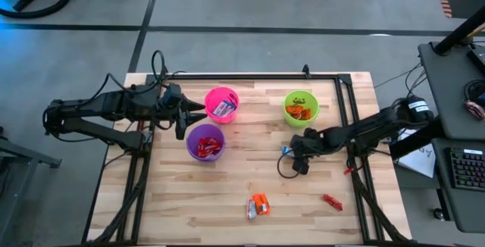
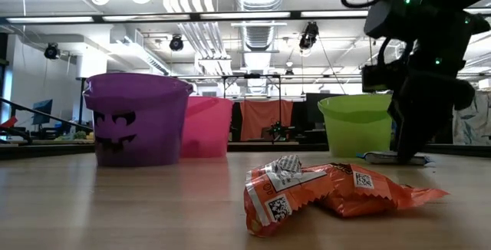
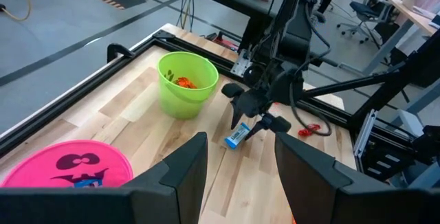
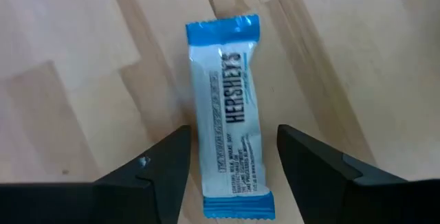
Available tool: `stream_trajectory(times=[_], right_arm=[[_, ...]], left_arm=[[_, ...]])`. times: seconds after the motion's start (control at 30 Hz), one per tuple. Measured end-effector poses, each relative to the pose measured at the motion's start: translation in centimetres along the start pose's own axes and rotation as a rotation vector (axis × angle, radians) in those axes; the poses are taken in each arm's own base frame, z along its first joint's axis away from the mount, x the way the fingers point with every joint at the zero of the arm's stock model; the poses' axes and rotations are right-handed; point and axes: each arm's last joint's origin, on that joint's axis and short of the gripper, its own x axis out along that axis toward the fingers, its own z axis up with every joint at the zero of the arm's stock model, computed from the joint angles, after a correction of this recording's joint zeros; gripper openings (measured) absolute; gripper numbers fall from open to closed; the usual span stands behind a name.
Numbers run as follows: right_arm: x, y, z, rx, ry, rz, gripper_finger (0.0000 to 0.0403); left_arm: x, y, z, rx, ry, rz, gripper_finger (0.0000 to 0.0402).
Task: Sort candy
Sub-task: Put the white chocolate into the pink
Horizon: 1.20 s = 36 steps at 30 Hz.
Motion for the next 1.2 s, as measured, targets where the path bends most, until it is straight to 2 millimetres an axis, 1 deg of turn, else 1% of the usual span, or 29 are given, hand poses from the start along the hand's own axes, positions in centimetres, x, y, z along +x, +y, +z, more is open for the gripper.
stream_trajectory(times=[0.1, 0.23, 0.47, 0.57, 0.67, 0.77, 0.9, 1.07, 1.2], right_arm=[[0.4, 0.0, 0.0, 0.012, 0.018, -0.002, 0.0186], [0.8, 0.2, 0.0, 0.013, 0.034, 0.016, 0.0142], [0.3, 0.2, 0.1, 0.034, 0.020, 0.040, 0.0061], [-0.2, 0.2, 0.1, 0.038, 0.004, 0.055, 0.0043], [-0.9, 0.3, 0.4, 0.043, -0.030, 0.077, 0.0036], [-2.2, 0.9, 1.7, 0.046, -0.124, 0.131, 0.0035], [-4.5, 1.7, 4.4, 0.027, -0.289, 0.178, 0.0035], [-7.8, 2.5, 8.4, -0.067, -0.474, 0.145, 0.0034], [-9.8, 2.8, 10.9, -0.144, -0.588, 0.086, 0.0034]], left_arm=[[0.0, 0.0, 0.0, 0.000, 0.000, 0.000, 0.0154], [0.0, 0.0, 0.0, 0.000, 0.001, 0.000, 0.0154], [0.2, 0.0, 0.0, 0.018, 0.004, 0.002, 0.0154], [0.2, -0.1, 0.1, 0.022, -0.006, -0.002, 0.0154], [0.2, -0.1, 0.3, 0.017, -0.040, 0.025, 0.0154], [0.2, -0.1, 0.6, 0.029, -0.071, 0.039, 0.0154], [0.8, -0.3, 0.7, 0.114, -0.076, 0.021, 0.0154], [2.6, -1.0, 0.9, 0.183, -0.091, -0.058, 0.0154], [4.6, -1.2, 0.8, 0.196, -0.081, -0.048, 0.0154]])
